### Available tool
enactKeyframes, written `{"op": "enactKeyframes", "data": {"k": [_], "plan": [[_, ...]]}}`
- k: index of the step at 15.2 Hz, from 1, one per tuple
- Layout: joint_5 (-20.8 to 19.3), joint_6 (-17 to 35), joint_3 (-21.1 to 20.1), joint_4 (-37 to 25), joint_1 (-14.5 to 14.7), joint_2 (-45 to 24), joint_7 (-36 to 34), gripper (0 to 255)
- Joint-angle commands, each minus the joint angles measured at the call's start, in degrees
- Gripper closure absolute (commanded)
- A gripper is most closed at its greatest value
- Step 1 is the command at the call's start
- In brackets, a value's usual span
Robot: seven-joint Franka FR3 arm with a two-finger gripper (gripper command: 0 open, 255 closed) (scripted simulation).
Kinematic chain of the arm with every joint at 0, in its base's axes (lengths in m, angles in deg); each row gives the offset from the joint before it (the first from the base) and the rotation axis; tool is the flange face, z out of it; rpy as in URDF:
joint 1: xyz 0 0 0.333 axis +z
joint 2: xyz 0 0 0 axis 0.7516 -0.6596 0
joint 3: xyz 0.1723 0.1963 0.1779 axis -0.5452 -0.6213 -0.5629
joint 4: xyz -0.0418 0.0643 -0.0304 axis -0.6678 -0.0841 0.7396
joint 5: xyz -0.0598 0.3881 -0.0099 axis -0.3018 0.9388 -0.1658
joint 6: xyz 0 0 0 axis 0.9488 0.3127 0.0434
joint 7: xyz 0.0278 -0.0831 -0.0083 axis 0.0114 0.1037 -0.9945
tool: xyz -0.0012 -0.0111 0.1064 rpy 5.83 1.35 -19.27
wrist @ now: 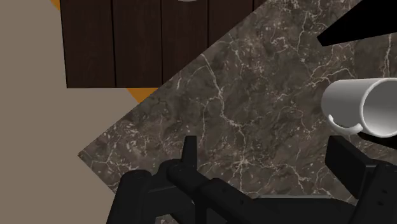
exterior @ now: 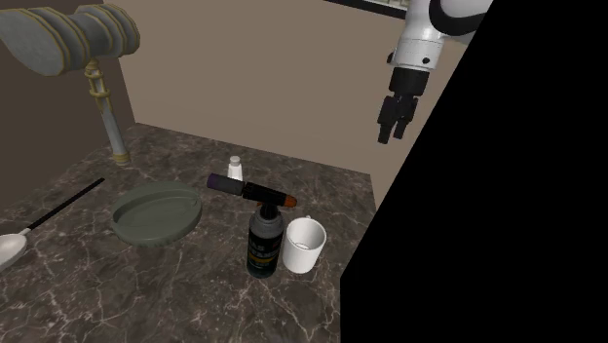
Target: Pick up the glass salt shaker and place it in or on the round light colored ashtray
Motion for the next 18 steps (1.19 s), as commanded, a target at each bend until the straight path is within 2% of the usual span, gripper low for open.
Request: {"op": "enactKeyframes", "data": {"k": [1, 10, 18], "plan": [[0.00, 0.00, 0.00, 0.00, 0.00, 0.00, 0.00, 0], [3.40, 15.22, -6.43, -3.56, 3.41, -14.65, -3.42, 0], [2.89, 25.77, -11.47, -11.60, 5.44, -29.67, -7.17, 0]]}}
